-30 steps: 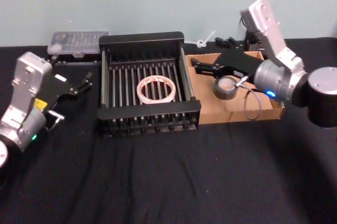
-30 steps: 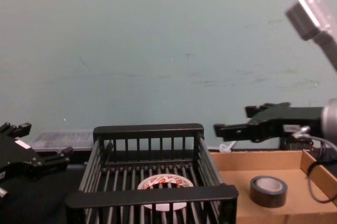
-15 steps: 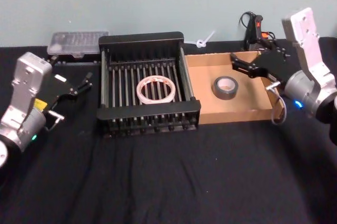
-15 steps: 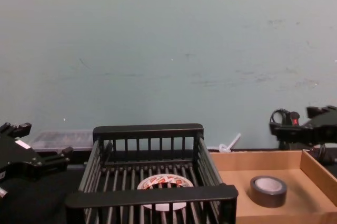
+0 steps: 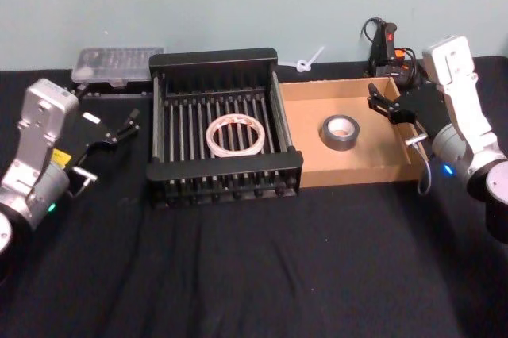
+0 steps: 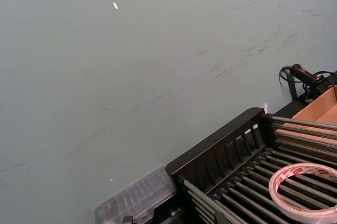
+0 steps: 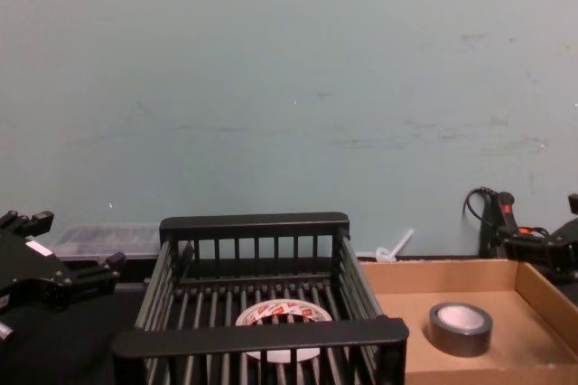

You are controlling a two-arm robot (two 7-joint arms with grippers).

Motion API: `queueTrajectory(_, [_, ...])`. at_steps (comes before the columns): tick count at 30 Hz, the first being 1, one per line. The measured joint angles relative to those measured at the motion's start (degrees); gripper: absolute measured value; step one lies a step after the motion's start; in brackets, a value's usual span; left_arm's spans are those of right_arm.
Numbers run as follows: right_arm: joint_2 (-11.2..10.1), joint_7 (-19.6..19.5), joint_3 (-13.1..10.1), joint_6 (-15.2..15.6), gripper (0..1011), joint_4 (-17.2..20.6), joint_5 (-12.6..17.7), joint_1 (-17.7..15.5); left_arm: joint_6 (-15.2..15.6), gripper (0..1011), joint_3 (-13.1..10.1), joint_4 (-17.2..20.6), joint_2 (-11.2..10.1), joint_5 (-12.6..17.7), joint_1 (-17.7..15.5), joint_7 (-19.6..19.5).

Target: Pick up the white tape and place it into the black box , Pick up the silver tape and place it into the brown box.

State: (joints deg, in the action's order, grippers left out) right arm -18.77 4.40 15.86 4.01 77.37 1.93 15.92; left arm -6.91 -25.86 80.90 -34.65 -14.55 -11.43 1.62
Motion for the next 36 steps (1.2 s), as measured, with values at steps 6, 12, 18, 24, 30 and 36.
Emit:
queueTrajectory(6, [0.8, -1.0, 0.1, -0.8, 1003, -1.4, -2.0, 0.3, 0.0, 1001, 0.0, 0.0, 0.0, 0.0, 0.0, 0.0])
queueTrajectory(12, [1.4, -1.2, 0.1, -0.9, 1002, -2.3, -3.4, 0.6, 0.0, 1001, 0.0, 0.0, 0.0, 0.0, 0.0, 0.0])
queueTrajectory(18, [1.3, -1.1, 0.1, -0.9, 1002, -2.2, -3.4, 0.6, 0.0, 1001, 0.0, 0.0, 0.0, 0.0, 0.0, 0.0])
queueTrajectory(24, [1.3, -1.1, 0.1, -0.9, 1002, -2.1, -3.3, 0.6, 0.0, 1001, 0.0, 0.0, 0.0, 0.0, 0.0, 0.0])
queueTrajectory(30, [1.2, -1.1, 0.2, -0.8, 1002, -2.1, -3.2, 0.6, 0.0, 1001, 0.0, 0.0, 0.0, 0.0, 0.0, 0.0])
queueTrajectory(36, [1.2, -1.1, 0.2, -0.8, 1002, -2.1, -3.1, 0.6, 0.0, 1001, 0.0, 0.0, 0.0, 0.0, 0.0, 0.0])
